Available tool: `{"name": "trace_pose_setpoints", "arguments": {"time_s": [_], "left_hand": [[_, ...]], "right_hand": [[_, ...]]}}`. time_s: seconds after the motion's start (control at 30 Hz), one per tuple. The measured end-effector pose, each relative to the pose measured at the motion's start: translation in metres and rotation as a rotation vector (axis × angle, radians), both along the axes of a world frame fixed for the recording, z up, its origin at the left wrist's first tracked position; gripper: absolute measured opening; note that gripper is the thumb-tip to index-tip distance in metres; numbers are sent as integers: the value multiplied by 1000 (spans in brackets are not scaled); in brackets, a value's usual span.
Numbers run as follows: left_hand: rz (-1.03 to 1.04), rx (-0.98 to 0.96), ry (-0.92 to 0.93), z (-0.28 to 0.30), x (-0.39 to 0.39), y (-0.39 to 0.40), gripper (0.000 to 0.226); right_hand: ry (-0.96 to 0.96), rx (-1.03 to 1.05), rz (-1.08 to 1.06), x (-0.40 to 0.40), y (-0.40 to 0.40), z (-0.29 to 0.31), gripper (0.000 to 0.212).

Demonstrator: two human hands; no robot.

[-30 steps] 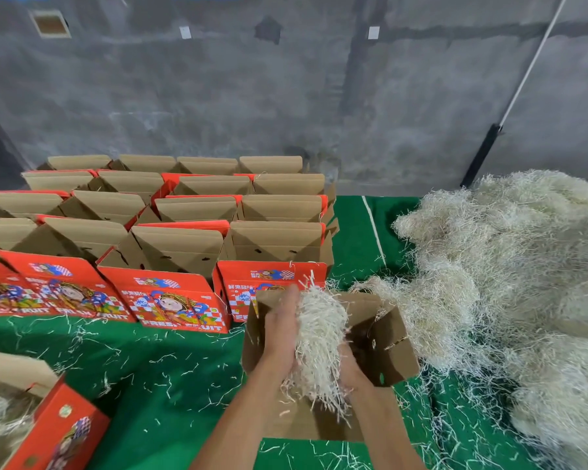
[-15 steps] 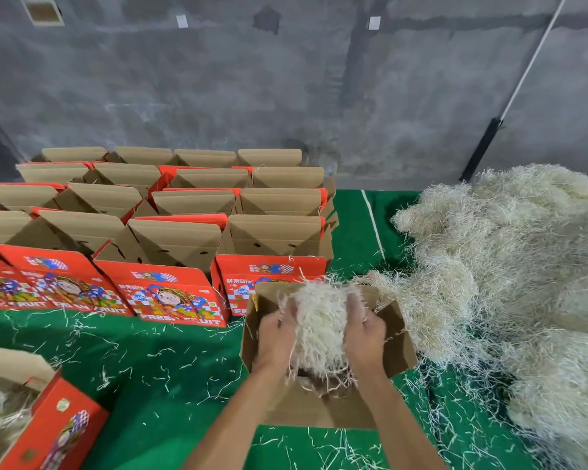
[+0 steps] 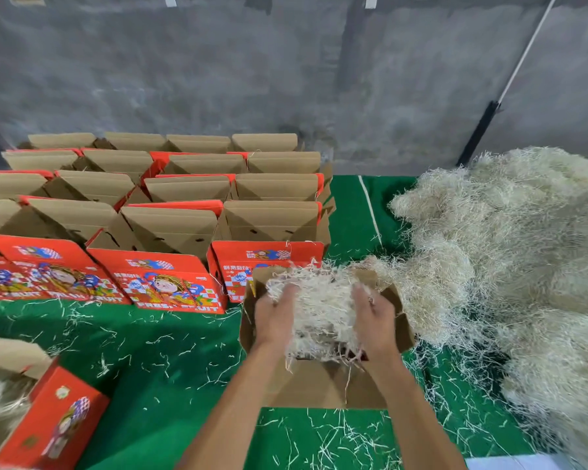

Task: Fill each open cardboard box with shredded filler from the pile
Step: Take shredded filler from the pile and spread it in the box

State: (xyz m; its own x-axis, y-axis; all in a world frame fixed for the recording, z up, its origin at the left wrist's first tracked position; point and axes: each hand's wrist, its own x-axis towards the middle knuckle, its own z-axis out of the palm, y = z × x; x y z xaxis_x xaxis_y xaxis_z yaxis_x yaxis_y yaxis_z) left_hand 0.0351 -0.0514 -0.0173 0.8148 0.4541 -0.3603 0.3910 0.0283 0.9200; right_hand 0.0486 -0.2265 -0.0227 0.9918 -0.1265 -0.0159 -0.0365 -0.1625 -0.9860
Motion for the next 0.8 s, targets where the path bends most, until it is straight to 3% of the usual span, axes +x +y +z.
{"name": "trace_pose_setpoints", "arguments": {"time_s": [0.1,0.2,0.43,0.57,0.63,0.73,0.8], "left_hand": [[15,11,-71,-1,0,25,72],[63,57,-86,-6,-6,25,43],[161,153,-81,-15,-27,47,20],[63,226,-122,-12,-30,43,10],[-9,321,-113,-10,-32,40,12],[-157,526,-176,-10,-37,38,36],[-258,712,-227,-8,-38,32,40]], "right_hand": [[64,33,-37,4,-26,-7,47],[6,3,-56,5,-22,-10,47],[-22,-106,-49,3,-48,-20,38],[-73,-79,-97,4,-52,-3,39],[-83,-141,-8,0,-49,7,43],[111,-286,300,-16,-37,9,61],[171,-376,417,-25,-26,5,70]]}}
